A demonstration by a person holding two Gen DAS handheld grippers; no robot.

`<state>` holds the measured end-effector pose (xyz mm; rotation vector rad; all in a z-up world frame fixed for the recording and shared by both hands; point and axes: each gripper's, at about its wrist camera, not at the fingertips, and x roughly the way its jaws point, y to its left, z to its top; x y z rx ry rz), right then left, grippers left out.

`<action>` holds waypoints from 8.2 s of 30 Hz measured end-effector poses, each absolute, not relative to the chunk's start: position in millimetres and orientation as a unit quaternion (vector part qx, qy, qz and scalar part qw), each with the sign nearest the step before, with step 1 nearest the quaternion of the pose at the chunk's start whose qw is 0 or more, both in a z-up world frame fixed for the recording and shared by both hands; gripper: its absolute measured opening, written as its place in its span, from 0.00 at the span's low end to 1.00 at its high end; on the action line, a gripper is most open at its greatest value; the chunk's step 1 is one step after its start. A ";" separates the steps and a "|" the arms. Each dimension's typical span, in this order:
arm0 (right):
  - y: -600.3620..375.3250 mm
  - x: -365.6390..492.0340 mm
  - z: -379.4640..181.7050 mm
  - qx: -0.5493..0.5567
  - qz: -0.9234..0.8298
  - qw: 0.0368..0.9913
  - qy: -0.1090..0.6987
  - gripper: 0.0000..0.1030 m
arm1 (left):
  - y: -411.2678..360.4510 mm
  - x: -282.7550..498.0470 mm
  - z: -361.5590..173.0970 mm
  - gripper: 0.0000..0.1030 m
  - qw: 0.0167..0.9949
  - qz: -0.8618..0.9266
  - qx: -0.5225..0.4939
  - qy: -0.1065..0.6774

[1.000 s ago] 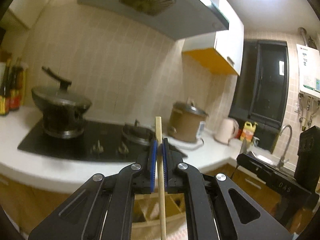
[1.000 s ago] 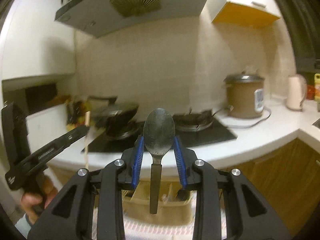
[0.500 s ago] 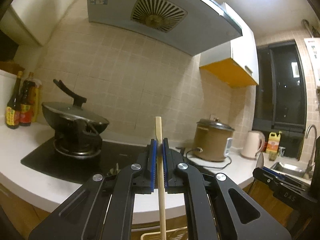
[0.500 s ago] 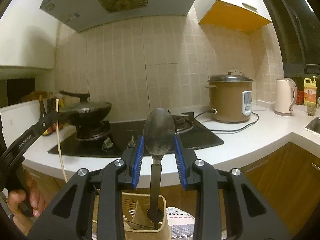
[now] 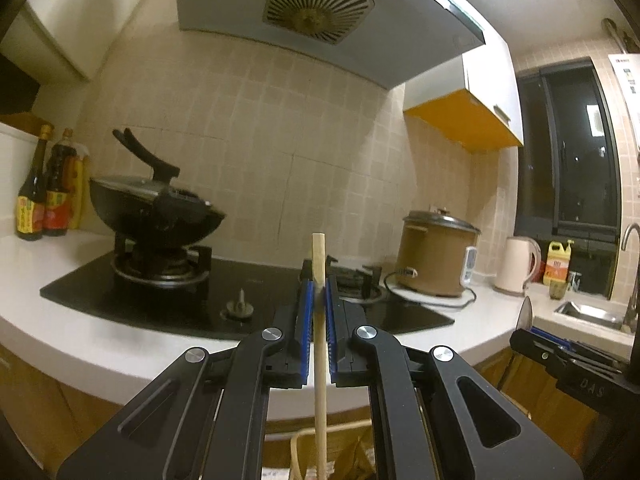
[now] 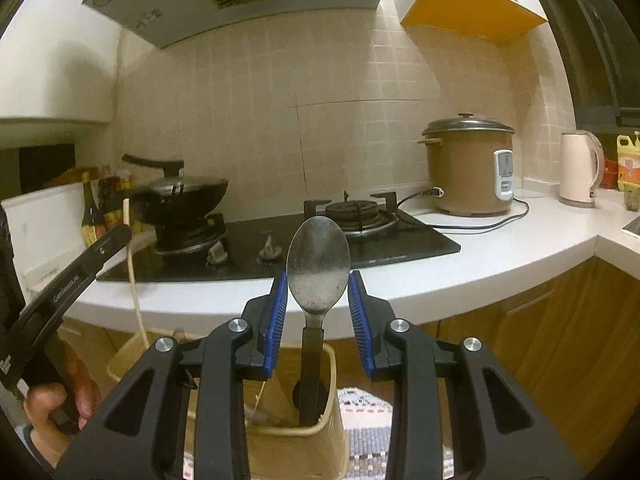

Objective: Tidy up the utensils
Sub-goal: 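Open both tools to drop the spoon and chopstick into the basket, then lower both open tools back toward the remaining utensils on the cloth, then grasp the dark-handled knife with the right tool while the left tool grasps a chopstick, then carry the knife and chopstick over the basket and open both tools, then lower both open tools toward the last wooden chopsticks on the cloth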

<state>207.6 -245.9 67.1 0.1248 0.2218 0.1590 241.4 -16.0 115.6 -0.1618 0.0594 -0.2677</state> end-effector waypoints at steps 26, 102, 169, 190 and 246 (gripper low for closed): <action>-257.3 105.2 126.7 0.067 0.150 0.960 0.229 0.28 | 48.7 166.7 155.4 0.35 0.933 -0.239 -0.140 0.230; -177.0 131.8 -64.8 -0.082 0.148 0.807 0.565 0.10 | -49.1 159.2 -41.0 0.03 0.810 -0.196 0.114 0.541; -231.9 233.6 76.1 0.039 0.125 0.987 0.097 0.10 | -34.1 235.2 116.5 0.04 0.991 -0.112 -0.076 0.014; -237.4 210.8 67.5 0.064 0.139 0.980 0.130 0.11 | -13.1 218.1 113.7 0.18 0.985 -0.143 -0.076 0.058; -196.7 165.5 -60.7 -0.037 0.151 0.778 0.608 0.35 | 49.1 145.9 -46.1 0.36 0.780 -0.207 0.032 0.590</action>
